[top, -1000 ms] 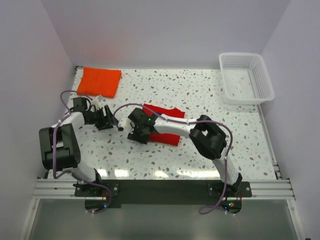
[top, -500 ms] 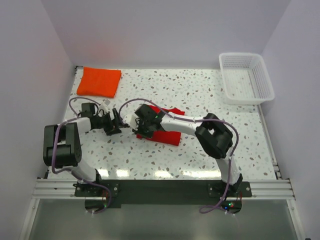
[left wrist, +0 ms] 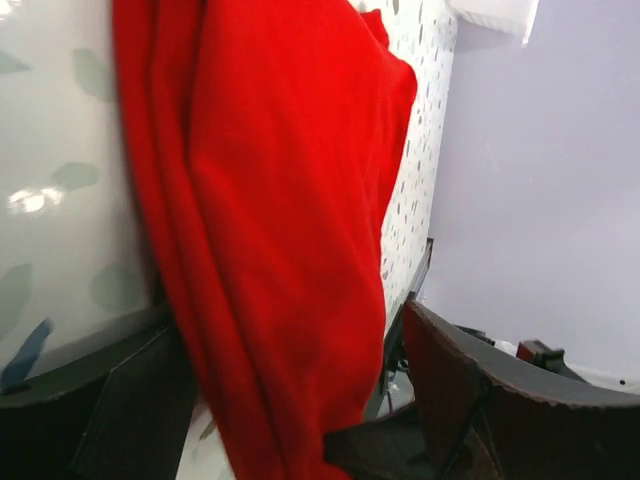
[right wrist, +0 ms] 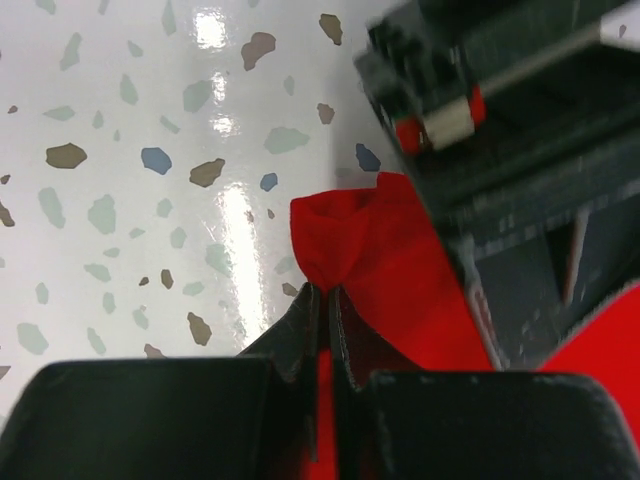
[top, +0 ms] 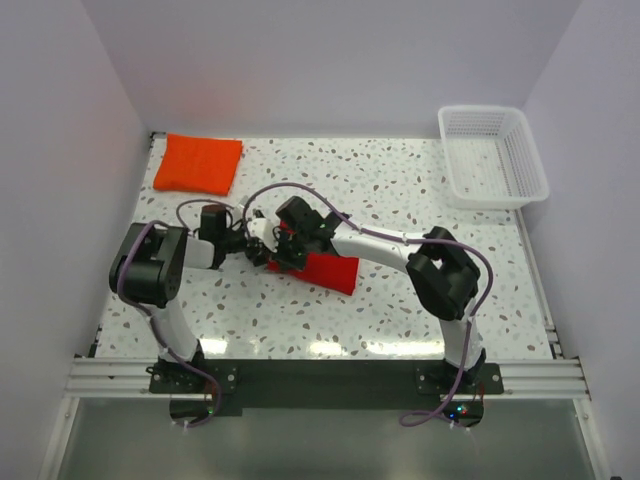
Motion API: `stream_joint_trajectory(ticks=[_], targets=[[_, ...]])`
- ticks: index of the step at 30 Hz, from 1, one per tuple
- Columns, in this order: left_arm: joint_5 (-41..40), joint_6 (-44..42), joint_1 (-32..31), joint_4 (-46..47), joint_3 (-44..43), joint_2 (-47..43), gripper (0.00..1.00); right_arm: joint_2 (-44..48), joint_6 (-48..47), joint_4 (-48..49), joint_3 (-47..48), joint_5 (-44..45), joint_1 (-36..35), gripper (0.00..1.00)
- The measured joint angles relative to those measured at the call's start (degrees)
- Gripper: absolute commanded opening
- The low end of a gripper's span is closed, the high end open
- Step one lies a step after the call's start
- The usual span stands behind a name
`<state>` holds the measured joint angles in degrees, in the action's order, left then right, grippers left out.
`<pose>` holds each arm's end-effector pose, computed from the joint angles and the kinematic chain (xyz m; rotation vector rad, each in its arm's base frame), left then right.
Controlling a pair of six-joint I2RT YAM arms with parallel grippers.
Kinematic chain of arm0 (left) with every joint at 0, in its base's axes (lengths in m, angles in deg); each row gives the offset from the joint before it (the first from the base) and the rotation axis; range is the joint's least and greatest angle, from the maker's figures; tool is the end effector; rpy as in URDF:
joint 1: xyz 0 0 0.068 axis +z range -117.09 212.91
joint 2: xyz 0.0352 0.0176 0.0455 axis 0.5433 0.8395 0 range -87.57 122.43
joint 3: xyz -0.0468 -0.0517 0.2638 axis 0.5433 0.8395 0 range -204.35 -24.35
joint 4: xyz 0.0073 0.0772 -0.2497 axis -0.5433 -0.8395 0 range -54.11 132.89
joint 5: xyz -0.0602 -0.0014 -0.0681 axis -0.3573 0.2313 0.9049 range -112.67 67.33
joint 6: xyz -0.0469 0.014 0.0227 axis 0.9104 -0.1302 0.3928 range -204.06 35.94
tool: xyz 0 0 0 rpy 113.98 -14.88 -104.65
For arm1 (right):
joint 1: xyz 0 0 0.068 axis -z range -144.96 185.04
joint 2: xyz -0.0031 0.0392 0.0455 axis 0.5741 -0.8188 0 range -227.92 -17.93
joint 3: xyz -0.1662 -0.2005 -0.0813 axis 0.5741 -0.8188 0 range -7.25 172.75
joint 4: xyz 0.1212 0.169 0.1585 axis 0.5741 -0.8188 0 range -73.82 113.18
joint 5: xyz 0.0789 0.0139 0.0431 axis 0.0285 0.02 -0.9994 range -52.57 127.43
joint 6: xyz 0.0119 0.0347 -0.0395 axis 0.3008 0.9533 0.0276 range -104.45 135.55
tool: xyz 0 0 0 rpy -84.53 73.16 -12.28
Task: Fold and stack the t-shirts
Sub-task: Neatly place the folded tshirt to the corner
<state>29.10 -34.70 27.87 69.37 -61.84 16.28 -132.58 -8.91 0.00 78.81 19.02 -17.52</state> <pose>0.3064 -0.0551 0.1078 -0.3894 2.3581 -1.5041 0.2590 0.3567 0.2042 -1.6697 1.8724 0.6044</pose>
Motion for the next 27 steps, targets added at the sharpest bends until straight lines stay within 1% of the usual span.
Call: stream_joint_trajectory(ticks=[2,3,5,6,8,11,12,14,15,17,18,19,22,23,25,26,27], targets=[[-0.2,3.5,-1.9,3.6,0.0,1.8,0.75,0.0,0.0,0.0,0.0,-0.6,0.0,0.00],[-0.2,5.4,-2.8,5.7,0.0,3.0,0.69,0.0,0.0,0.0,0.0,-0.7,0.0,0.00],[-0.3,8.6,-4.2,8.8,0.0,5.1,0.66,0.0,0.0,0.0,0.0,-0.8,0.0,0.00],[-0.3,9.9,-4.6,10.1,0.0,5.9,0.62,0.0,0.0,0.0,0.0,-0.8,0.0,0.00],[-0.6,11.9,-5.2,12.0,-0.1,7.1,0.59,0.0,0.0,0.0,0.0,-0.9,0.0,0.00],[-1.1,14.2,-5.9,13.6,-0.7,8.8,0.49,0.0,0.3,0.0,0.0,-1.0,0.0,0.00],[-1.4,14.7,-6.1,13.8,-1.0,9.2,0.38,0.0,0.4,0.0,0.0,-1.0,0.0,0.00],[-2.4,15.3,-6.6,13.7,-1.5,9.9,0.22,0.0,0.7,0.0,0.0,-1.0,0.0,0.00],[-2.8,15.3,-6.7,13.4,-1.8,10.1,0.10,0.0,0.9,0.0,0.1,-1.0,0.0,0.01],[-3.2,14.3,-7.0,11.3,-3.2,10.2,0.00,0.0,1.2,0.0,0.1,-0.9,0.0,0.17],[-3.2,13.3,-7.0,9.4,-4.5,10.3,0.00,0.0,1.5,0.1,0.1,-0.6,0.1,0.25],[-3.7,11.4,-7.1,6.8,-6.0,10.3,0.00,0.0,2.1,0.0,0.2,-0.7,0.4,0.42],[-6.7,4.0,-7.0,-3.8,-13.6,10.3,0.00,0.4,3.9,-0.2,0.6,-1.2,1.4,0.58],[-7.7,1.0,-6.8,-8.1,-16.9,10.3,0.00,0.9,4.4,-0.5,0.6,-1.4,1.9,0.71],[-10.3,-5.8,-6.1,-16.3,-23.8,10.7,0.00,2.4,5.3,-1.3,0.6,-1.7,3.5,0.82],[-11.4,-9.3,-5.6,-20.8,-27.8,11.2,0.00,3.6,5.4,-1.7,0.6,-1.9,4.6,0.91],[-12.7,-12.7,-5.0,-24.3,-31.7,11.8,0.00,4.8,5.6,-2.2,0.6,-2.1,5.9,0.94]])
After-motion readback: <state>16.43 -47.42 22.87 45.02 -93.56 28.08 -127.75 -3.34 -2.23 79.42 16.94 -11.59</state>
